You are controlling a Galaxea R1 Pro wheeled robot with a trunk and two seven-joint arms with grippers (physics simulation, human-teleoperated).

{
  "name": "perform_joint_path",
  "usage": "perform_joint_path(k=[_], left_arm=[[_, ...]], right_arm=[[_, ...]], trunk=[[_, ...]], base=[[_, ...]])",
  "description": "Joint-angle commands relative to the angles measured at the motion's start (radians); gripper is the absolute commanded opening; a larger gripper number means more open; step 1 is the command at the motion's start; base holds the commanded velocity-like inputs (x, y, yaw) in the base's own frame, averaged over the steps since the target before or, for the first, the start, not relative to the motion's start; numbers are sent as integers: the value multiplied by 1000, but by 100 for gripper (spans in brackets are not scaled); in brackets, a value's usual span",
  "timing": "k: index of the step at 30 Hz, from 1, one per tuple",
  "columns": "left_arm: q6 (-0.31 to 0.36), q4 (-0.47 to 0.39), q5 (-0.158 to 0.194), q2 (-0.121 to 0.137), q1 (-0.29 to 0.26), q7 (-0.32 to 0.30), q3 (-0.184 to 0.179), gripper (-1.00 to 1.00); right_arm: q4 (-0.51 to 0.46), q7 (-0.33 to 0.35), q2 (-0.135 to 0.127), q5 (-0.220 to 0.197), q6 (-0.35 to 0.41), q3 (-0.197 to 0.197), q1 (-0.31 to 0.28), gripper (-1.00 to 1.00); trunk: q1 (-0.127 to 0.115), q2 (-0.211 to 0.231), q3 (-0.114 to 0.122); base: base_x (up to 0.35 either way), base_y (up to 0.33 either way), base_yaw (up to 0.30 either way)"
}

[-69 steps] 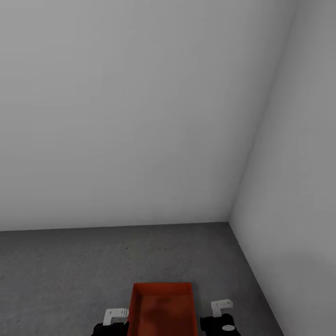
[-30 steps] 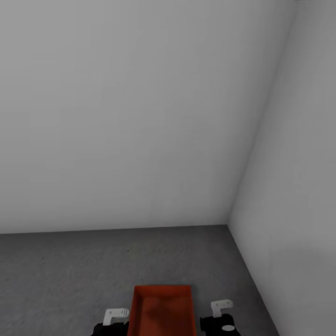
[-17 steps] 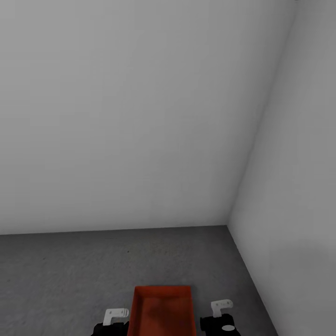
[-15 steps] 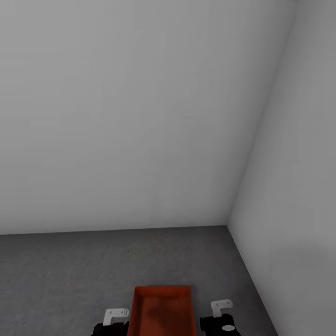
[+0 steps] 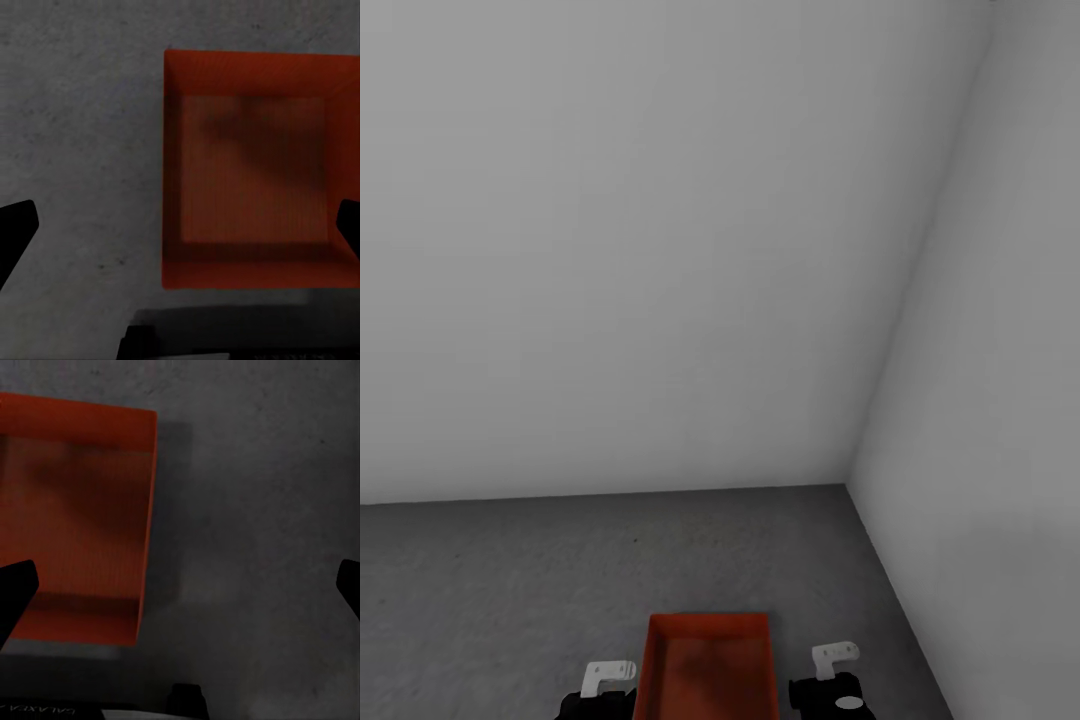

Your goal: Move the two storage containers from the living room to the garage. In the garage, place one container on the floor and stack the other container on top of it (either order is fine).

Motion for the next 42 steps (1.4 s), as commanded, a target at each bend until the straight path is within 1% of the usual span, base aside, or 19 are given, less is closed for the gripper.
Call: perform_joint_path(k=[1,35,42], left_arm=[[-4,1,10,0,-1,1,-8,100],[-5,1,10,0,-1,1,-8,100],[-5,1,10,0,-1,1,-8,100]], right_arm=[[-1,-6,0,4,4,7,0,100],[-1,-6,0,4,4,7,0,100],[-1,-7,-1,4,4,5,0,100]], trunk=[[-4,6,2],[-134,244,109],[-134,244,109]], base=[[0,0,0],[0,0,0],[0,0,0]])
